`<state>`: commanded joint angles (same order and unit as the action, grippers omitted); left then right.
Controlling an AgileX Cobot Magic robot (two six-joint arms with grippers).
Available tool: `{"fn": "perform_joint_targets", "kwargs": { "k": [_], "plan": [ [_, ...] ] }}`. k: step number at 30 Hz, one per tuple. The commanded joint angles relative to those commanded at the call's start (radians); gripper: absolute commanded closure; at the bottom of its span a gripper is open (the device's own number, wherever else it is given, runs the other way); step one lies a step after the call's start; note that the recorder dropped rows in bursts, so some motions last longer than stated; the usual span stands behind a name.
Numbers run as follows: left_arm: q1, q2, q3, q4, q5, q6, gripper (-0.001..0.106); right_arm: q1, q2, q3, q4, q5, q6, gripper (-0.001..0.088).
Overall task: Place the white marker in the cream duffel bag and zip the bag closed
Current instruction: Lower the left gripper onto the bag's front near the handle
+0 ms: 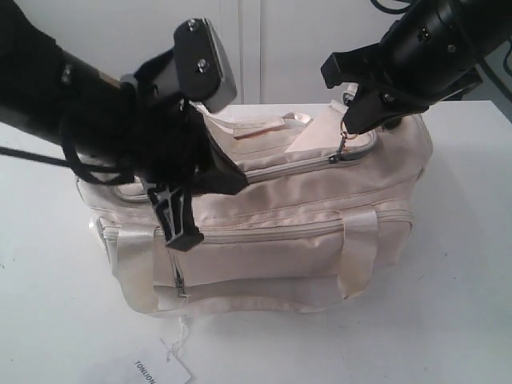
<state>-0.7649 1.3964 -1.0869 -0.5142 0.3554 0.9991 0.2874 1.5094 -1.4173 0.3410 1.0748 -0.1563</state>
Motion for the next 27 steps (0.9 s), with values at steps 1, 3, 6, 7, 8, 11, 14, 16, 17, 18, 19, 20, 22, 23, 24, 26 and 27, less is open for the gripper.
{"fn": "perform_joint_targets", "kwargs": {
  "k": [1, 3, 6, 7, 8, 11, 14, 16, 17, 18, 19, 20, 22, 23, 24, 26, 27],
  "plan": [
    [-0.016, 0.000, 0.011, 0.000, -0.033, 0.000, 0.105, 0.000, 0.000, 0.000, 0.000, 0.000, 0.000, 0.0868],
    [-0.042, 0.000, 0.025, 0.005, -0.066, 0.000, 0.105, 0.000, 0.005, 0.000, 0.000, 0.000, 0.000, 0.0868],
    [-0.071, 0.002, 0.047, 0.015, -0.106, 0.000, 0.105, 0.000, 0.008, 0.000, -0.002, 0.000, 0.000, 0.0868],
    [-0.079, 0.002, 0.056, 0.015, -0.130, 0.000, 0.105, 0.000, 0.010, 0.000, -0.002, 0.000, 0.000, 0.0868],
    [-0.089, 0.002, 0.067, 0.015, -0.161, 0.000, 0.105, 0.000, 0.010, 0.000, -0.002, 0.000, 0.000, 0.0868],
    [-0.126, 0.002, 0.104, 0.015, -0.282, -0.002, 0.105, 0.000, 0.010, 0.004, -0.002, 0.002, 0.000, 0.0868],
    [-0.167, 0.002, 0.140, 0.015, -0.374, 0.000, 0.105, 0.000, 0.010, 0.015, -0.002, 0.000, 0.000, 0.0868],
    [-0.190, 0.006, 0.158, 0.015, -0.414, 0.018, 0.105, 0.000, 0.010, 0.023, -0.002, -0.007, 0.000, 0.0868],
    [-0.200, 0.011, 0.164, 0.015, -0.424, 0.029, 0.105, 0.000, 0.010, 0.024, -0.002, -0.007, 0.000, 0.0868],
    [-0.203, 0.013, 0.167, 0.015, -0.433, 0.029, 0.105, 0.000, 0.010, 0.024, -0.002, -0.007, 0.000, 0.0868],
    [-0.205, 0.024, 0.169, 0.015, -0.434, 0.029, 0.105, 0.000, 0.010, 0.024, -0.002, -0.007, 0.000, 0.0868],
    [-0.205, 0.033, 0.169, 0.015, -0.421, 0.029, 0.105, 0.000, 0.010, 0.024, -0.002, -0.007, 0.000, 0.0868],
    [-0.205, 0.050, 0.169, 0.015, -0.392, 0.029, 0.105, 0.000, 0.010, 0.024, -0.002, -0.005, 0.000, 0.0868],
    [-0.205, 0.058, 0.169, 0.015, -0.368, 0.029, 0.105, 0.000, 0.010, 0.024, -0.002, -0.003, 0.000, 0.0868],
    [-0.205, 0.059, 0.169, 0.018, -0.355, 0.029, 0.105, 0.000, 0.010, 0.024, -0.002, -0.003, 0.000, 0.0868],
    [-0.205, 0.059, 0.169, 0.026, -0.302, 0.029, 0.105, 0.000, 0.010, 0.024, -0.002, -0.003, 0.000, 0.0868],
    [-0.205, 0.057, 0.167, 0.026, -0.288, 0.029, 0.105, 0.000, 0.010, 0.024, -0.002, -0.003, 0.000, 0.0868]
  ]
}}
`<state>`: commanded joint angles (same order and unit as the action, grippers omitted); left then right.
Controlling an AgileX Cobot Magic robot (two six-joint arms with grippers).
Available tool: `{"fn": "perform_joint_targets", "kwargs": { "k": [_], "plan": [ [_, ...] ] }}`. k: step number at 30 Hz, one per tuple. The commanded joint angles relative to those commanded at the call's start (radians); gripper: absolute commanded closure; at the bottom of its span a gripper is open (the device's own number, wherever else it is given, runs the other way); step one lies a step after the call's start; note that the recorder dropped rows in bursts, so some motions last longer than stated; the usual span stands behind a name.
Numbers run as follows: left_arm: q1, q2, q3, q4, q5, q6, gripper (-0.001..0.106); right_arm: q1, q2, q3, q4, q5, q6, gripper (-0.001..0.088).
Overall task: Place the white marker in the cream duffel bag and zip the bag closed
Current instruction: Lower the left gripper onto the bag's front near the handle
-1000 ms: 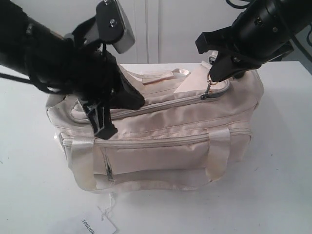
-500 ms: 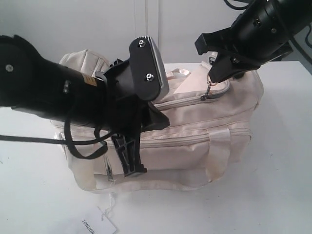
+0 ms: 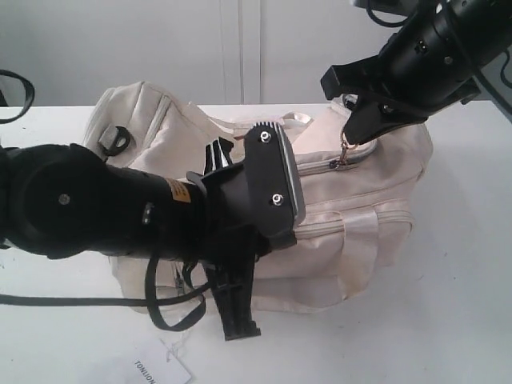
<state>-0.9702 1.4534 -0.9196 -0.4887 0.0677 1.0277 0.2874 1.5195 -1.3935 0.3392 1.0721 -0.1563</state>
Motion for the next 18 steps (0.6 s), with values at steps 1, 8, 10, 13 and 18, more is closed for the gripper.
{"fn": "perform_joint_targets", "kwargs": {
  "k": [1, 8, 10, 13, 18],
  "plan": [
    [0.000, 0.000, -0.004, 0.000, 0.009, 0.000, 0.105, 0.000, 0.000, 0.000, 0.000, 0.000, 0.000, 0.0868],
    [0.000, -0.020, -0.013, 0.000, -0.012, -0.007, 0.105, 0.000, 0.000, 0.000, -0.004, 0.000, 0.000, 0.0868],
    [0.000, -0.015, -0.013, 0.000, 0.005, -0.011, 0.105, 0.000, 0.000, 0.000, -0.004, 0.000, 0.000, 0.0868],
    [0.012, -0.026, -0.083, 0.057, 0.187, -0.165, 0.105, 0.000, 0.000, 0.000, -0.006, -0.002, 0.000, 0.0868],
    [0.029, -0.028, -0.277, 0.849, 0.688, -0.905, 0.105, 0.000, 0.000, 0.000, -0.019, -0.009, 0.000, 0.0868]
  ]
}}
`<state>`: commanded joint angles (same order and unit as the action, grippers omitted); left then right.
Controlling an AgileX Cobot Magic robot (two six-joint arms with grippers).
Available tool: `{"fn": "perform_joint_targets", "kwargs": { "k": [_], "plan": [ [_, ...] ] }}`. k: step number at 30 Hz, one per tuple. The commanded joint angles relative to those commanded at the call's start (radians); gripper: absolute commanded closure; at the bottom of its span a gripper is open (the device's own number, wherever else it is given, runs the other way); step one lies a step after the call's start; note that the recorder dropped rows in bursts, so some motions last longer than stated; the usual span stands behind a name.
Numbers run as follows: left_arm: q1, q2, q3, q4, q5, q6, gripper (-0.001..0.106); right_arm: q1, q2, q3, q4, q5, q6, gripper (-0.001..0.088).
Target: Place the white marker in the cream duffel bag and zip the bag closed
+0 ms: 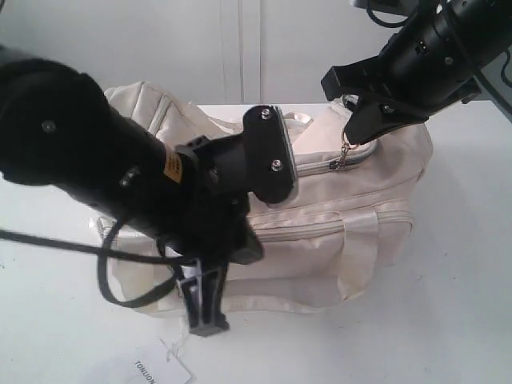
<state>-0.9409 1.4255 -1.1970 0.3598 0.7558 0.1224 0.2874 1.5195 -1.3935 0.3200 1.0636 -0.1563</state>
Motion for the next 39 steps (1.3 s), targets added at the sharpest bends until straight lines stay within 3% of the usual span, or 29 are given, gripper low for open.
{"fn": "perform_joint_targets", "kwargs": {
  "k": [2, 4, 6, 9, 14, 19, 23, 28, 32, 36, 39],
  "plan": [
    [0.000, -0.002, -0.001, 0.208, 0.018, -0.166, 0.105, 0.000, 0.000, 0.000, 0.000, -0.007, 0.000, 0.0868],
    [-0.015, -0.002, 0.001, 0.208, -0.053, -0.177, 0.105, 0.000, 0.000, 0.000, 0.000, -0.008, 0.000, 0.0868],
    [-0.082, -0.006, 0.044, 0.271, -0.155, -0.176, 0.105, 0.000, 0.000, 0.000, 0.000, -0.008, 0.000, 0.0868],
    [-0.191, -0.009, 0.096, 0.415, -0.166, -0.249, 0.105, 0.000, 0.000, 0.000, 0.000, -0.008, 0.000, 0.0868],
    [-0.294, -0.002, 0.188, 0.716, -0.168, -0.539, 0.105, 0.000, 0.000, 0.000, 0.000, -0.010, 0.000, 0.0868],
    [-0.299, 0.024, 0.209, 0.766, -0.288, -0.627, 0.104, 0.000, 0.000, 0.000, 0.000, -0.008, 0.000, 0.0868],
    [-0.299, 0.062, 0.209, 0.830, -0.447, -0.627, 0.076, 0.000, 0.000, 0.000, 0.000, -0.004, 0.000, 0.0868],
    [-0.297, 0.145, 0.207, 0.935, -0.450, -0.636, 0.063, 0.000, 0.000, 0.000, 0.000, -0.004, 0.000, 0.0868],
    [-0.297, 0.158, 0.205, 1.123, -0.472, -0.786, 0.054, 0.000, 0.000, 0.000, 0.000, -0.008, 0.000, 0.0868],
    [-0.297, 0.183, 0.205, 1.316, -0.461, -0.937, 0.053, 0.000, 0.000, 0.000, 0.002, -0.011, 0.000, 0.0868],
    [-0.297, 0.217, 0.203, 1.385, -0.442, -1.032, 0.053, 0.000, 0.000, 0.000, 0.002, -0.011, 0.000, 0.0868]
  ]
}}
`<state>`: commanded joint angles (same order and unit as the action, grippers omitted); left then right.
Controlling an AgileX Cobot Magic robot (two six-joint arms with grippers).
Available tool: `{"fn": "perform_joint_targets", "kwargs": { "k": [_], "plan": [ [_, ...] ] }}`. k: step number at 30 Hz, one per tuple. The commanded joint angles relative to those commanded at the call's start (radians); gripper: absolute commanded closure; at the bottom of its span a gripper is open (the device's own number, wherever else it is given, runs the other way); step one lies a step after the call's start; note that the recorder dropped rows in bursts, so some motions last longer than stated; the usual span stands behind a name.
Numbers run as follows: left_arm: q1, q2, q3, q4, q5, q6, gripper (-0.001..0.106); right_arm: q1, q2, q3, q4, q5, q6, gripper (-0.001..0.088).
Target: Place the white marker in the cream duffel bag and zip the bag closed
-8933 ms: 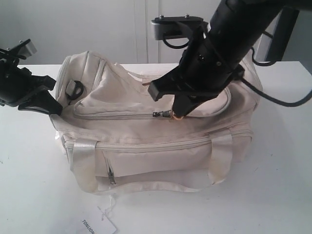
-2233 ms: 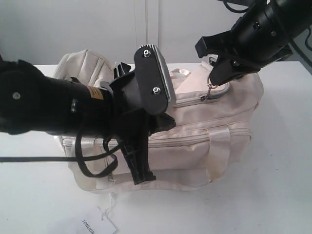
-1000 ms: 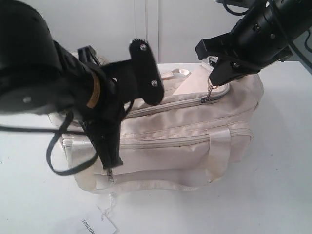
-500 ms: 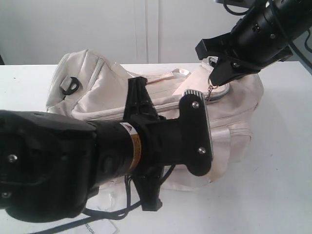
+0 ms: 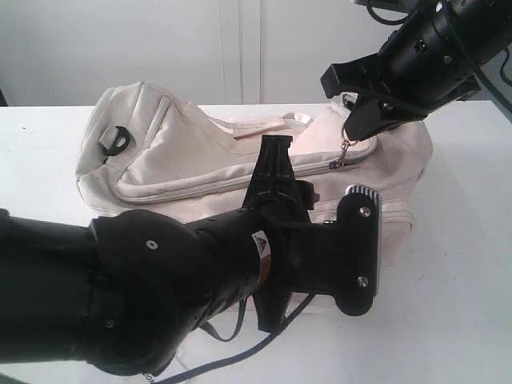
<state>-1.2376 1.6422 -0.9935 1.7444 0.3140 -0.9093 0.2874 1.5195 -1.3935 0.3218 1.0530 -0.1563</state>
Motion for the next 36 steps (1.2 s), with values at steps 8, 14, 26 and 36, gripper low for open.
{"fn": "perform_joint_targets", "kwargs": {
  "k": [8, 14, 26, 36],
  "plan": [
    [0.000, 0.087, -0.076, 0.000, 0.058, -0.015, 0.053, 0.000, 0.000, 0.000, 0.000, 0.000, 0.002, 0.0868],
    [0.000, 0.093, -0.083, 0.000, 0.081, -0.017, 0.076, 0.000, -0.002, 0.000, -0.009, 0.010, 0.002, 0.0868],
    [0.000, 0.093, -0.083, 0.000, 0.104, -0.018, 0.105, 0.000, -0.002, 0.000, -0.115, 0.049, 0.023, 0.0868],
    [0.000, 0.093, -0.083, -0.030, 0.172, -0.018, 0.105, 0.000, -0.002, 0.000, -0.249, 0.050, 0.100, 0.0868]
  ]
}}
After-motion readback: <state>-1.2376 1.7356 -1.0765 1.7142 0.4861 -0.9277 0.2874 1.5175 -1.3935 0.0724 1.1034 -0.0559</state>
